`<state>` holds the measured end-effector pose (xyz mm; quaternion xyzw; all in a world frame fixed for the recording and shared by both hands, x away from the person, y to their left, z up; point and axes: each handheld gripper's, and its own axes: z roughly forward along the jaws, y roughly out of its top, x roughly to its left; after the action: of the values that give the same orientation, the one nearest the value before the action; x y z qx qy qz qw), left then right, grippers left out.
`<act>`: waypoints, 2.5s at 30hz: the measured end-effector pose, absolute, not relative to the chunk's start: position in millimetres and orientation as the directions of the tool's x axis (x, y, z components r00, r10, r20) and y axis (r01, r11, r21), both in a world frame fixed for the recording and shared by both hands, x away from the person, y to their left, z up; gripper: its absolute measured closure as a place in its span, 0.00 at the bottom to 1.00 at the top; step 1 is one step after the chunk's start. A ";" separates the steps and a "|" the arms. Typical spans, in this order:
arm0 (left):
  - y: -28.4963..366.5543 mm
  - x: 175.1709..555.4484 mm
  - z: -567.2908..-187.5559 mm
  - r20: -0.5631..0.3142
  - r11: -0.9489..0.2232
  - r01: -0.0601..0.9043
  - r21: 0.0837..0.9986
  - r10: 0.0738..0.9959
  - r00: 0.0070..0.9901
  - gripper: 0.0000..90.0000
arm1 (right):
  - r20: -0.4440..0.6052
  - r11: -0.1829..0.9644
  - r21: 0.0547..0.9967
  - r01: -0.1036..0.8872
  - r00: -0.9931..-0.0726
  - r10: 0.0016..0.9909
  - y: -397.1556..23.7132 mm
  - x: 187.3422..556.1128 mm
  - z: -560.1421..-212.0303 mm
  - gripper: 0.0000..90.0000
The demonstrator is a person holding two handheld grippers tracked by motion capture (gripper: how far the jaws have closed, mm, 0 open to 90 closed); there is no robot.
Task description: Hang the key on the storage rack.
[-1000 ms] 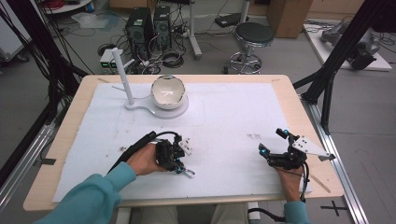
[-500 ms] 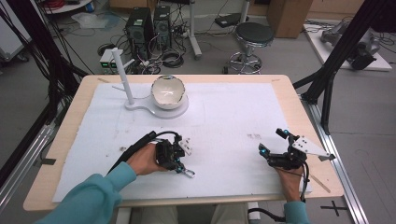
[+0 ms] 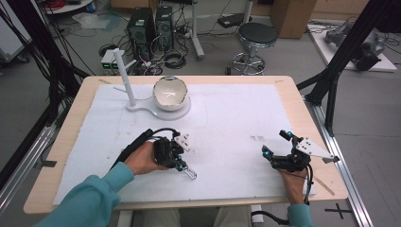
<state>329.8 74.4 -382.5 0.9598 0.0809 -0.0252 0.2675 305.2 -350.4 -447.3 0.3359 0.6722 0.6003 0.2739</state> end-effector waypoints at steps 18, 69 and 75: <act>131.0 352.3 -325.7 -0.083 -0.630 0.243 0.738 0.272 0.959 0.98 | 0.033 0.057 0.991 0.124 -0.624 0.781 -349.7 304.6 -447.3 0.01; 275.2 458.0 -255.9 -0.056 -0.479 0.425 0.768 0.611 0.790 0.98 | 0.035 0.057 0.990 0.126 -0.626 0.779 -349.4 304.5 -447.3 0.01; 279.0 463.8 -260.9 -0.067 -0.478 0.447 0.756 0.623 0.780 0.98 | 0.032 0.059 0.990 0.125 -0.627 0.779 -349.4 304.6 -447.3 0.01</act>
<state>463.8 279.0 -260.9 0.8528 0.3136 0.1088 0.4031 304.6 -349.4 -447.3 0.3348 0.6745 0.5986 0.2731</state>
